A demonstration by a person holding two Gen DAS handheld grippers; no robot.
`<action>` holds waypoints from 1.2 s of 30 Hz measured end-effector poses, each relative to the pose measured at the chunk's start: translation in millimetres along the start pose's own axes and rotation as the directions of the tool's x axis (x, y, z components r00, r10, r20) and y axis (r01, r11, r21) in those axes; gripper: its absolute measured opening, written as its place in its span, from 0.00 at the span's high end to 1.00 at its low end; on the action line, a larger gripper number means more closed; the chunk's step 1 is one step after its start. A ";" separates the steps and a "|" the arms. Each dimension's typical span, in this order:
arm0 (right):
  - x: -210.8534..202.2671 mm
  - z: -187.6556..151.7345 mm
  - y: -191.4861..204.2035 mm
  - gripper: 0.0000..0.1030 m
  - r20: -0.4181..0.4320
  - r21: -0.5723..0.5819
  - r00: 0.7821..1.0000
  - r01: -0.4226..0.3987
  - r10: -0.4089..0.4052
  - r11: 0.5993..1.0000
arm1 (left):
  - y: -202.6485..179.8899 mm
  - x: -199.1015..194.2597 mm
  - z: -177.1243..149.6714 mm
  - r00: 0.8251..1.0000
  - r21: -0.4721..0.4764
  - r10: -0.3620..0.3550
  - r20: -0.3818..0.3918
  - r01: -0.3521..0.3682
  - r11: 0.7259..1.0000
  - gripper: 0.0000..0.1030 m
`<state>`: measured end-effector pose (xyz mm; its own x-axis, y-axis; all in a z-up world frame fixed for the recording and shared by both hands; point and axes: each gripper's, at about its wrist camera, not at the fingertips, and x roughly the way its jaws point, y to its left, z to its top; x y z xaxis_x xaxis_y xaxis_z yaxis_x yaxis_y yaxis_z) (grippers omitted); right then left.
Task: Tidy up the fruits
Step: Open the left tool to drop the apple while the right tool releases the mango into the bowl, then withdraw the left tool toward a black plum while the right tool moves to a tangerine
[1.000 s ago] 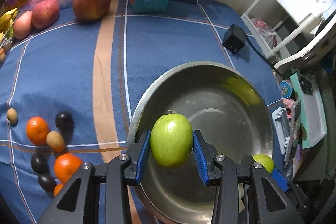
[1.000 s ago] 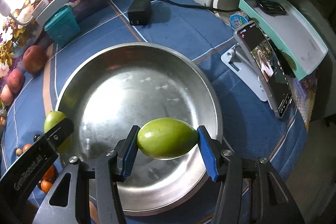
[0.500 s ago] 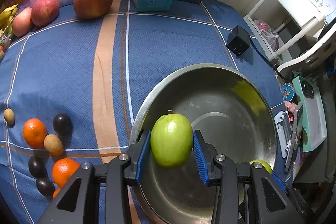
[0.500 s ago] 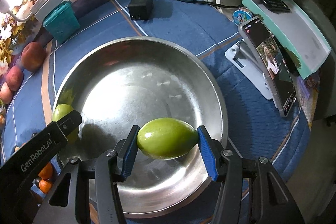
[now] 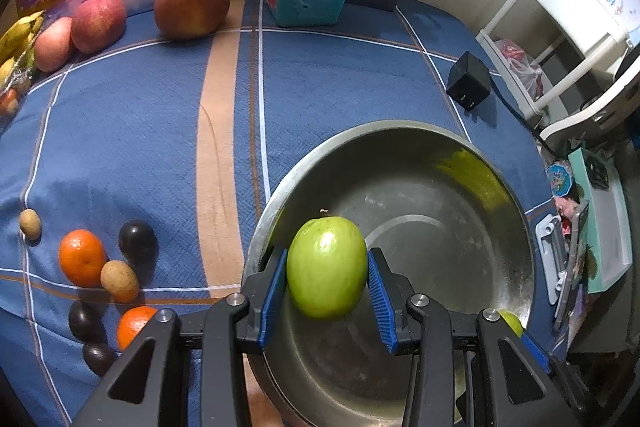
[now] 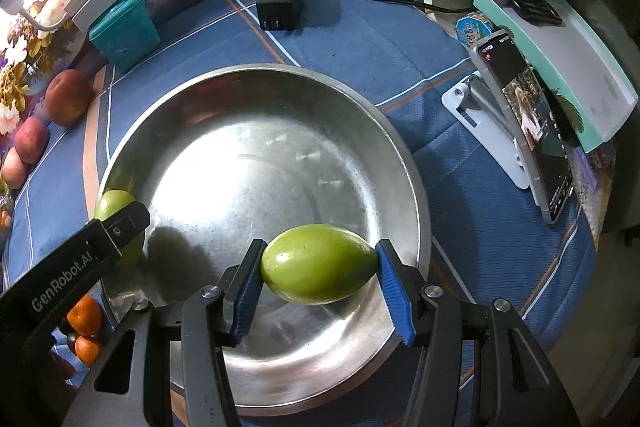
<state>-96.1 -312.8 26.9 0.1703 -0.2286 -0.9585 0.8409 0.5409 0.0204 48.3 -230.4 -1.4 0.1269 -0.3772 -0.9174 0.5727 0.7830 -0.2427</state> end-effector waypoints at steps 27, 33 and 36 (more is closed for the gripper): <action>-15.6 2.0 6.0 0.43 0.036 -0.038 0.998 -0.041 0.042 0.998 | 28.9 -53.1 -14.7 0.992 -0.031 0.088 0.085 -0.086 0.996 0.28; -21.4 -0.7 13.1 0.43 0.043 -0.065 0.998 -0.051 0.053 0.997 | 54.1 -65.7 -21.4 0.984 -0.071 0.156 0.089 -0.150 0.986 0.27; -24.7 -2.2 17.2 0.43 0.046 -0.077 0.997 -0.056 0.059 0.995 | 62.9 -72.6 -25.4 0.977 -0.083 0.188 0.098 -0.180 0.980 0.27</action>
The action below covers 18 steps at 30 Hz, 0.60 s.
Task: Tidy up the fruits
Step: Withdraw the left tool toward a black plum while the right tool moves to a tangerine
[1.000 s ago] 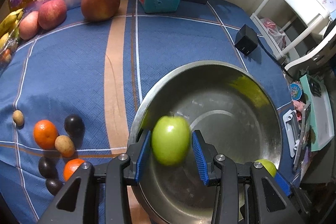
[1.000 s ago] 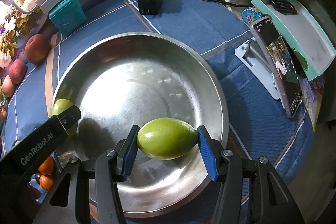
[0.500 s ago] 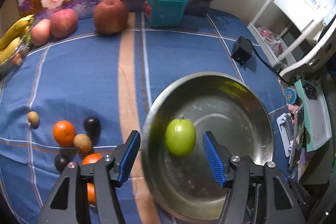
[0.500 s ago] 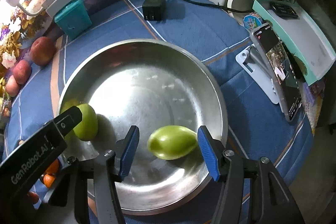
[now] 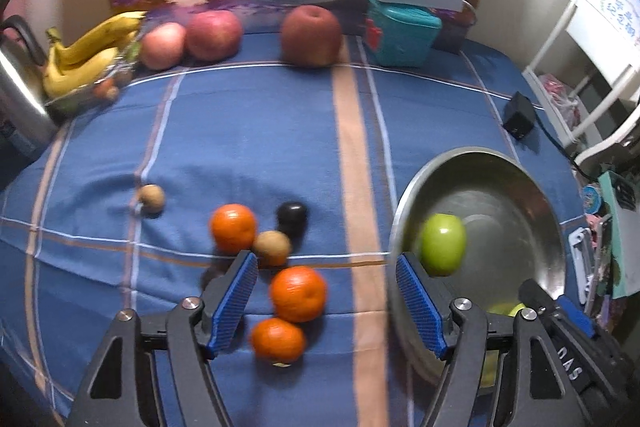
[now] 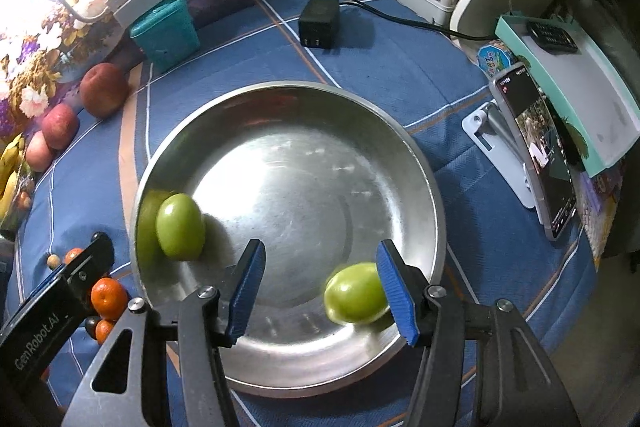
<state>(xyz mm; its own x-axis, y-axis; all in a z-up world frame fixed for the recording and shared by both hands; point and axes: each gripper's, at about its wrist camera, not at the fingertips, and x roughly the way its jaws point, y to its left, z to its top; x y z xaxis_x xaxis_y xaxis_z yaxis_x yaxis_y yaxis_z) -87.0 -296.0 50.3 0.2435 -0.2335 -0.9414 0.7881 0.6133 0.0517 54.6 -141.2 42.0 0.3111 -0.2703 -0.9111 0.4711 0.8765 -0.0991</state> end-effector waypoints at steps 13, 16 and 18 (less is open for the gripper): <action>-9.3 -3.3 18.0 0.42 0.017 -0.057 1.000 -0.012 0.013 0.998 | 24.8 0.3 -15.2 0.998 -0.046 0.058 -0.003 -0.058 0.997 0.02; -7.5 -3.9 19.1 0.22 0.019 -0.063 1.000 -0.011 0.013 0.998 | 25.2 1.3 -15.8 0.996 -0.041 0.086 0.010 -0.086 0.995 0.00; -6.1 -4.1 20.0 0.21 0.019 -0.075 1.000 -0.003 0.004 0.997 | 26.8 2.1 -16.1 0.995 -0.042 0.097 0.015 -0.096 0.995 0.00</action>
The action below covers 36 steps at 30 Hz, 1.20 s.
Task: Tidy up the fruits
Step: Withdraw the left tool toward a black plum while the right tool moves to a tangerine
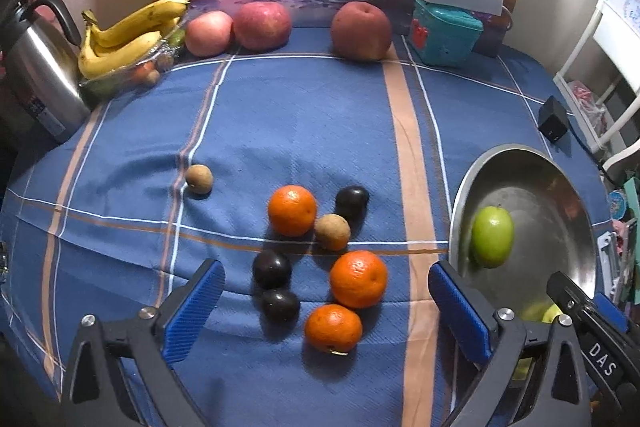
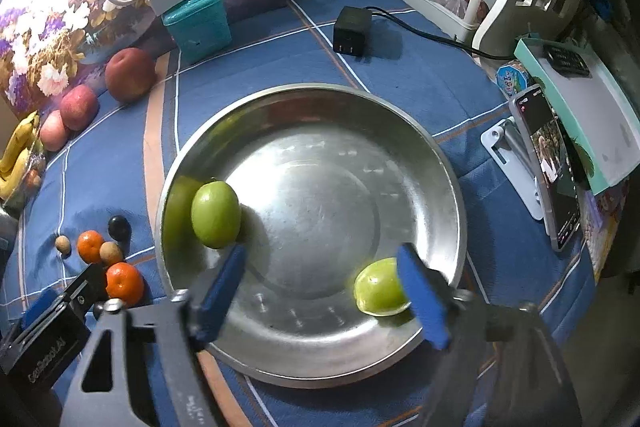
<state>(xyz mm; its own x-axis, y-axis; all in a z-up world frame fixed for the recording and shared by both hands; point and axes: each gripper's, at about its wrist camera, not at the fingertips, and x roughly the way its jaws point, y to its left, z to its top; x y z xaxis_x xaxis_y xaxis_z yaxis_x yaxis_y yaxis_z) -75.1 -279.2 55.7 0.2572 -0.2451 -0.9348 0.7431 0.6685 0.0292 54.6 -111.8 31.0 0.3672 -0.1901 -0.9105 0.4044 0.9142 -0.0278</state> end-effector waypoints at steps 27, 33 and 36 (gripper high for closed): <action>0.6 -2.2 12.1 0.16 0.024 -0.038 0.998 -0.059 0.059 0.998 | 24.1 -1.7 -3.9 0.986 0.001 0.150 0.067 -0.150 0.989 0.00; -0.6 -5.1 22.3 0.16 0.033 -0.067 0.997 -0.071 0.073 0.995 | 31.8 -5.0 -6.6 0.982 -0.005 0.169 0.088 -0.169 0.986 0.00; 0.0 -7.4 28.1 0.16 0.023 -0.074 0.994 -0.101 0.103 0.992 | 37.7 -5.0 -8.6 0.980 -0.001 0.178 0.089 -0.178 0.984 0.00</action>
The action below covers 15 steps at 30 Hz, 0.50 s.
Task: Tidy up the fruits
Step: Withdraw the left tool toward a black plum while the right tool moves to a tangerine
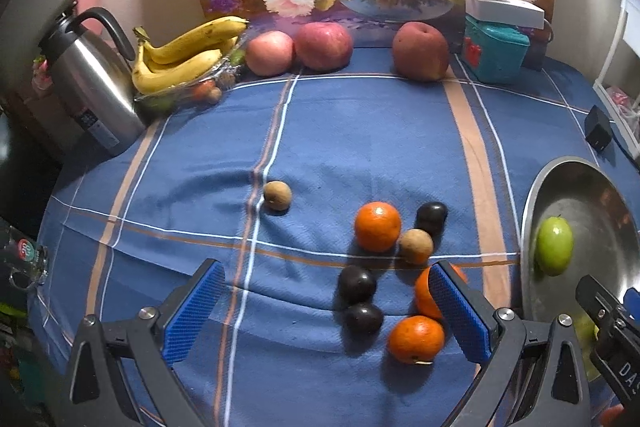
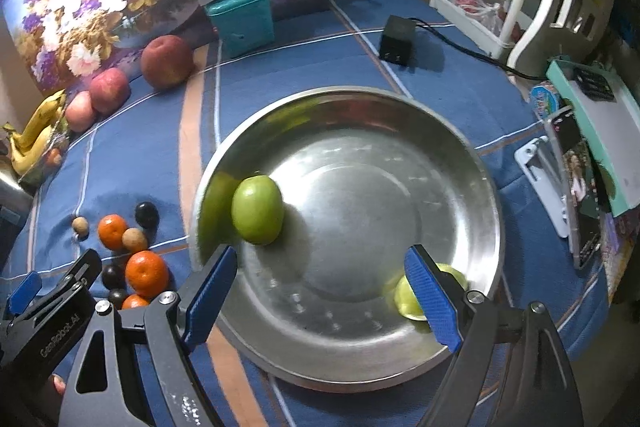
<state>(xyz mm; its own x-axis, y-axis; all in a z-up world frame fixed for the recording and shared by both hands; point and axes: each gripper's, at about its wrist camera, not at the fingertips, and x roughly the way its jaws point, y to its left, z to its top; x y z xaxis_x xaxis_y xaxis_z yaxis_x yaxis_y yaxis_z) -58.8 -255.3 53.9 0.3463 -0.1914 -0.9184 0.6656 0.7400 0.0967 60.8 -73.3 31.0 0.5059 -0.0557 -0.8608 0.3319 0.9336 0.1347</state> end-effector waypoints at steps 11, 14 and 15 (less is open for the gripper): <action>-5.6 -9.2 31.7 0.16 0.062 -0.110 0.998 -0.020 0.027 0.994 | 40.8 0.8 -1.4 0.999 -0.037 0.038 0.021 -0.037 0.999 0.00; -5.9 -12.5 43.4 0.16 0.072 -0.149 0.997 -0.005 0.016 0.989 | 52.9 0.0 -0.6 0.999 -0.065 0.029 0.021 -0.028 0.998 0.00; -5.1 -13.6 46.9 0.16 0.065 -0.153 0.998 -0.010 0.020 0.988 | 56.0 -0.1 -0.5 0.999 -0.071 0.026 0.021 -0.025 0.997 0.00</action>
<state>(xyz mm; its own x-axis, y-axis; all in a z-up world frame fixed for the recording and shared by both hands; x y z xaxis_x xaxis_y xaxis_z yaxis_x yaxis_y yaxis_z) -38.4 -210.8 57.9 0.4024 -0.2180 -0.8891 0.5528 0.8320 0.0462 78.9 -20.9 38.4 0.5309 -0.0383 -0.8466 0.2622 0.9574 0.1211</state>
